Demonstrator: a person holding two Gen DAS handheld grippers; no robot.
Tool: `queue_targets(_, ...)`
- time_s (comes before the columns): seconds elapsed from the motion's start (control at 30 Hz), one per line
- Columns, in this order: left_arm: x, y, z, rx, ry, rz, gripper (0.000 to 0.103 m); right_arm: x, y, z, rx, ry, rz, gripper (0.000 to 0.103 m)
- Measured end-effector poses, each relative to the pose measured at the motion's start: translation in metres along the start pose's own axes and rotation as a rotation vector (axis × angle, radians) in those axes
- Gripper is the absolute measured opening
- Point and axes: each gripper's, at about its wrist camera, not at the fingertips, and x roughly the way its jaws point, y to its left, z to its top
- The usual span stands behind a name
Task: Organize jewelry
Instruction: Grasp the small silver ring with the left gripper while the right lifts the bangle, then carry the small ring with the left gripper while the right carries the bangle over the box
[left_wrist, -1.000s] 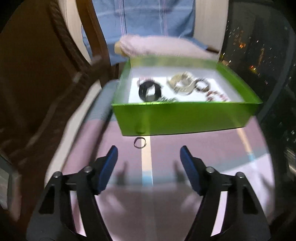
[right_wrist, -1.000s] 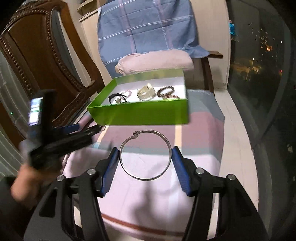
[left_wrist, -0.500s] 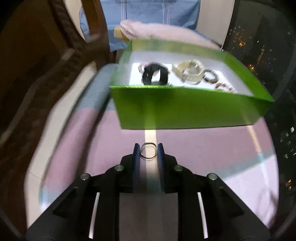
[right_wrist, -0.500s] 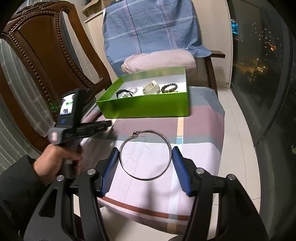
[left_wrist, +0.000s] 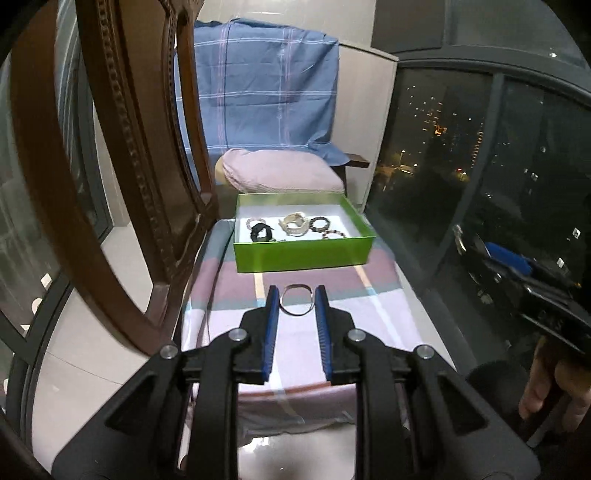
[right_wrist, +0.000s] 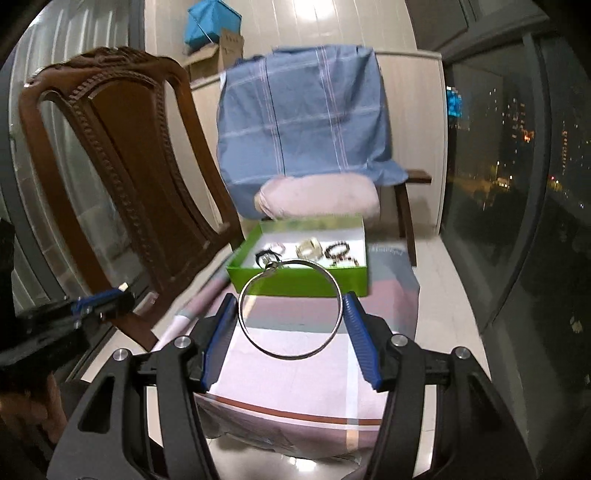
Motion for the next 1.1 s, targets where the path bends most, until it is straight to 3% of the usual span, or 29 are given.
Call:
queue_targets(0.5, -0.023, -0.010, -0.009, 0.015, -0.036, -0.033, 0.020, -0.031, 0.014, -0.017, -0.019, 0.000, -0.023, 0.058)
queue_targets(1.1, -0.022, -0.012, -0.013, 0.018, -0.019, -0.036, 0.020, -0.026, 0.012, -0.023, -0.013, 0.015, -0.024, 0.058)
